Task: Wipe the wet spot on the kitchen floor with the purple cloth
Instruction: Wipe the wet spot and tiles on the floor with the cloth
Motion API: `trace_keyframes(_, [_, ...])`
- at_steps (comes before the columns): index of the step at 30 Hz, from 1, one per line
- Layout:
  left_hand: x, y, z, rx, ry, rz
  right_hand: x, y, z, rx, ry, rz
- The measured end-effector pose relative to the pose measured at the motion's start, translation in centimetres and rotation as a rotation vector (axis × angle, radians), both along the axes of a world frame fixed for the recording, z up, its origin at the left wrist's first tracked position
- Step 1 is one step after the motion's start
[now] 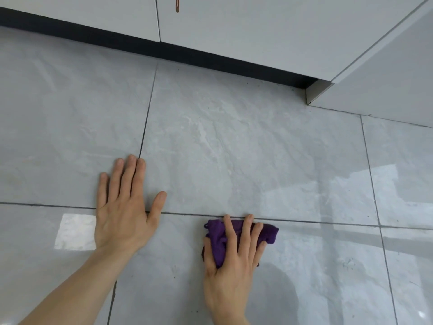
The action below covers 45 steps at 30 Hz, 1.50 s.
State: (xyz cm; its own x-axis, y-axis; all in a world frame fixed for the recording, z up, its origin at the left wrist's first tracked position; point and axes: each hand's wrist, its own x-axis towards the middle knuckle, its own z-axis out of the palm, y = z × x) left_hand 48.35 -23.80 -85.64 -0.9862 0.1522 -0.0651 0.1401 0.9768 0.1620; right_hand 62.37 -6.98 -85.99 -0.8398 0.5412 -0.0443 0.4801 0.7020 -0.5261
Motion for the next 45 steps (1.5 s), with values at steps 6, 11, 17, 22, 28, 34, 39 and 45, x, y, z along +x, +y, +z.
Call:
trace_keyframes(6, [-0.1, 0.3, -0.8, 0.076, -0.046, -0.072, 1.3, 1.7, 1.4, -0.197, 0.051, 0.155])
trace_keyframes(11, [3.5, 1.6, -0.8, 0.038, -0.015, -0.102, 2.7, 0.8, 1.6, 0.117, -0.115, 0.469])
trace_keyframes(17, [4.1, 1.7, -0.5, -0.003, -0.024, -0.117, -1.5, 1.5, 0.7, 0.303, -0.147, 0.432])
trace_keyframes(22, [4.0, 1.8, -0.3, 0.012, -0.055, -0.102, -9.3, 3.5, 0.2, 0.299, -0.117, 0.364])
trace_keyframes(28, [3.9, 1.8, -0.3, 0.000, -0.075, -0.109, -10.0, 3.6, 0.1, 0.275, -0.123, 0.331])
trace_keyframes(34, [3.9, 1.8, -0.2, -0.008, -0.069, -0.114, -3.6, 1.6, 1.1, 0.229, -0.143, 0.441])
trace_keyframes(39, [3.9, 1.7, -0.3, -0.023, -0.065, -0.115, 3.1, -0.7, 1.1, 0.246, -0.131, 0.515])
trace_keyframes(45, [3.9, 1.8, -0.4, -0.024, -0.069, -0.114, 6.4, -3.6, 0.8, 0.284, -0.074, 0.537])
